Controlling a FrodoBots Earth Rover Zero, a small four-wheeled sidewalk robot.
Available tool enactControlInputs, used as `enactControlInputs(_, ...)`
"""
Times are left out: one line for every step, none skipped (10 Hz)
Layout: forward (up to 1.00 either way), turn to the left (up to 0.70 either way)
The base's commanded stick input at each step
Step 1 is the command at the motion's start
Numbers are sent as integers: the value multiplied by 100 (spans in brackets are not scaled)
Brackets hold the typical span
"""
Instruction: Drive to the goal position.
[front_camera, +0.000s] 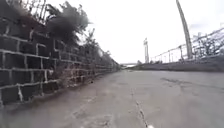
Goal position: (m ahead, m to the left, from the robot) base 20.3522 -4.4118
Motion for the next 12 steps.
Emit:
enactControlInputs(70, 0)
enactControlInputs(70, 0)
enactControlInputs(70, 0)
enactControlInputs(70, 0)
enactControlInputs(70, 0)
enactControlInputs(70, 0)
enactControlInputs(70, 0)
enactControlInputs(70, 0)
enactControlInputs(70, 0)
enactControlInputs(70, 0)
enactControlInputs(70, 0)
enactControlInputs(70, 0)
